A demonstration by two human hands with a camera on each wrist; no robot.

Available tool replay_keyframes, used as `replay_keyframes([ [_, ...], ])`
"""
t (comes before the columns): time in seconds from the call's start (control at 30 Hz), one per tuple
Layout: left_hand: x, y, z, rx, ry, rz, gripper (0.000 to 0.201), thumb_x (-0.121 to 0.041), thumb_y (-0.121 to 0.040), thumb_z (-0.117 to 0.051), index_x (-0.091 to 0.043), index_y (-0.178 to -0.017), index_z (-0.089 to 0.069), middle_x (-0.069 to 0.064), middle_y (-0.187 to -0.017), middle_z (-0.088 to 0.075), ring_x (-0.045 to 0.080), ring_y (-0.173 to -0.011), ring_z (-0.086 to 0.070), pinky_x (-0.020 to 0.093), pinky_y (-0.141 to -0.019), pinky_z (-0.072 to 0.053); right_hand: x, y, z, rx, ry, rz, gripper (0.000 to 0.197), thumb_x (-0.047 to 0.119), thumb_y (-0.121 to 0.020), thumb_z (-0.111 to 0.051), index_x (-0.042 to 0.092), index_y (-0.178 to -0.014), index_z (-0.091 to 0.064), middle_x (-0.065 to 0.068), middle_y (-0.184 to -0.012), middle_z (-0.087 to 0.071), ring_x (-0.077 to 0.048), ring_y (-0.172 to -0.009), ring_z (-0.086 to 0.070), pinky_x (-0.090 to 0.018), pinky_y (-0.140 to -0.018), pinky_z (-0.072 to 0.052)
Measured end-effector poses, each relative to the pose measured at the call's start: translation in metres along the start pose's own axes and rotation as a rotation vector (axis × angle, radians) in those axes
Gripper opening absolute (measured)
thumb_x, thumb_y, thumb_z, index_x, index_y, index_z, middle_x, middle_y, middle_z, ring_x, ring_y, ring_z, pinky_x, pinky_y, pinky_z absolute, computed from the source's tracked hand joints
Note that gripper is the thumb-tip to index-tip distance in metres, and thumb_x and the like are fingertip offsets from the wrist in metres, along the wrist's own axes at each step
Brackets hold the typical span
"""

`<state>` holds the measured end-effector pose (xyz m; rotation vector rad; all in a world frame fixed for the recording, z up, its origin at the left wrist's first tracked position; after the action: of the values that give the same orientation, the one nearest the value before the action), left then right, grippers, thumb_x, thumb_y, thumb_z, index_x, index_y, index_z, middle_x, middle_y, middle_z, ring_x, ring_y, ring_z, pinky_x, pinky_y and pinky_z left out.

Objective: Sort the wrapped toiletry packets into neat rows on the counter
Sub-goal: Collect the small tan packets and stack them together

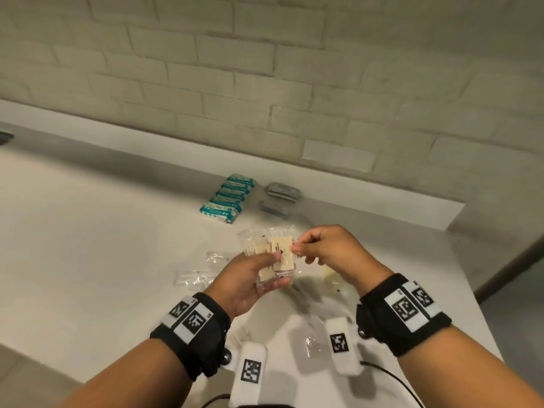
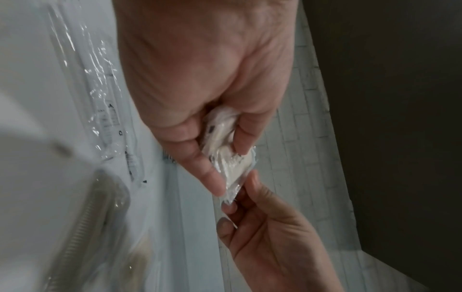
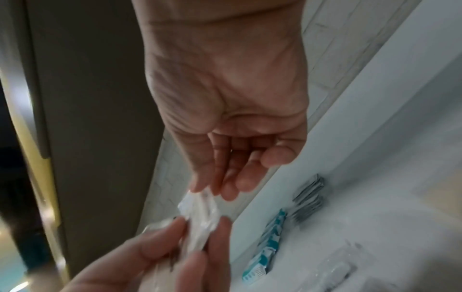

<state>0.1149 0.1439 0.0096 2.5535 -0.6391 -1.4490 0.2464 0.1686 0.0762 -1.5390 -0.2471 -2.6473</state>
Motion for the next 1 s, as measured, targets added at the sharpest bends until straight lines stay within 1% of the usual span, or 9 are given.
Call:
replay_keyframes([
  [0.1,0.003,0.005,-0.014,0.028,-0.016,-0.02,0.015,-0.007,-0.09,-0.06,-0.004,-0.101,-0.07,0.01,-0.095,-0.072,0.026,-0.09,-0.068,0.041,-0.084,-0.055,-0.001,0.006,0.011,-0.047,-0.023,0.017,0.007,0.015,-0.08,-0.075,0.008,-0.081,-0.072,-0.001,-0.07,-0.067,-0.007,-0.056,-0.054,-0.009,-0.049,-0.041],
  [0.2,0.006,0.008,-0.021,0.028,-0.042,-0.005,0.018,-0.02,-0.093,-0.058,-0.007,-0.102,-0.066,0.014,-0.098,-0.072,0.028,-0.088,-0.069,0.038,-0.079,-0.057,0.005,0.013,0.027,-0.107,-0.012,0.128,0.009,0.01,-0.083,-0.071,0.007,-0.077,-0.066,-0.001,-0.071,-0.061,-0.009,-0.061,-0.051,-0.019,-0.06,-0.045],
  [0.33,0.018,0.009,-0.025,-0.005,-0.025,0.107,0.041,-0.045,-0.093,-0.054,-0.006,-0.104,-0.057,0.017,-0.094,-0.07,0.025,-0.074,-0.071,0.03,-0.061,-0.059,0.042,0.037,0.035,-0.185,0.454,0.487,0.007,0.017,-0.084,-0.066,0.016,-0.078,-0.062,0.009,-0.082,-0.053,-0.009,-0.073,-0.052,-0.024,-0.067,-0.043],
  [0.43,0.009,0.011,-0.025,-0.049,-0.002,0.022,0.014,-0.017,-0.09,-0.063,-0.007,-0.099,-0.062,0.009,-0.088,-0.066,0.019,-0.069,-0.066,0.027,-0.06,-0.056,0.042,0.049,0.019,-0.047,0.647,0.589,0.004,0.021,-0.084,-0.068,0.023,-0.087,-0.07,0.01,-0.098,-0.055,-0.009,-0.093,-0.053,-0.022,-0.081,-0.041],
  [0.53,-0.004,0.011,-0.023,-0.09,-0.111,-0.118,0.016,0.0,-0.087,-0.062,-0.013,-0.097,-0.06,0.005,-0.082,-0.065,0.019,-0.071,-0.061,0.029,-0.065,-0.051,0.028,0.047,0.03,0.004,0.345,0.43,0.013,0.02,-0.085,-0.07,0.022,-0.098,-0.073,0.011,-0.113,-0.055,-0.001,-0.103,-0.053,-0.01,-0.086,-0.039],
  [0.63,-0.012,0.017,-0.034,-0.046,-0.29,-0.224,0.016,-0.001,-0.088,-0.06,-0.016,-0.092,-0.062,0.003,-0.081,-0.066,0.016,-0.074,-0.062,0.027,-0.066,-0.049,0.021,0.039,0.047,-0.088,0.175,0.274,0.028,0.021,-0.081,-0.074,0.025,-0.109,-0.067,0.007,-0.109,-0.062,-0.007,-0.092,-0.06,-0.015,-0.079,-0.045],
  [0.77,-0.015,0.02,-0.041,-0.062,-0.393,-0.292,0.018,-0.002,-0.085,-0.065,-0.013,-0.099,-0.061,0.002,-0.083,-0.065,0.015,-0.079,-0.063,0.028,-0.067,-0.049,0.016,0.028,0.042,-0.048,0.236,0.14,0.015,0.018,-0.076,-0.08,0.018,-0.089,-0.072,0.005,-0.077,-0.063,-0.006,-0.068,-0.055,-0.019,-0.065,-0.045],
  [0.87,-0.015,0.02,-0.043,-0.041,-0.381,-0.288,0.015,-0.004,-0.086,-0.066,-0.014,-0.096,-0.062,0.0,-0.082,-0.066,0.016,-0.081,-0.064,0.03,-0.07,-0.051,0.015,0.028,0.045,-0.002,0.112,0.117,0.011,0.012,-0.075,-0.079,0.009,-0.081,-0.072,0.001,-0.07,-0.065,-0.006,-0.06,-0.054,-0.015,-0.056,-0.044],
  [1.0,-0.004,0.017,-0.031,-0.049,-0.255,-0.182,0.019,-0.02,-0.089,-0.065,-0.012,-0.107,-0.064,0.003,-0.092,-0.065,0.023,-0.093,-0.066,0.037,-0.08,-0.055,-0.008,0.011,0.07,-0.098,0.309,0.022,0.008,0.015,-0.08,-0.075,0.015,-0.075,-0.07,0.003,-0.074,-0.066,-0.013,-0.07,-0.058,-0.028,-0.068,-0.047],
])
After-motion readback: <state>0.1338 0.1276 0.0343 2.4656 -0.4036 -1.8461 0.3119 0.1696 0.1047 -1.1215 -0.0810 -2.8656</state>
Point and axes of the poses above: each hand's wrist, its own y-axis away from the middle knuckle, its own z-axis out of the back of the hand, x = y × z, the point moved 10 cm from there along -y, towards the middle knuckle
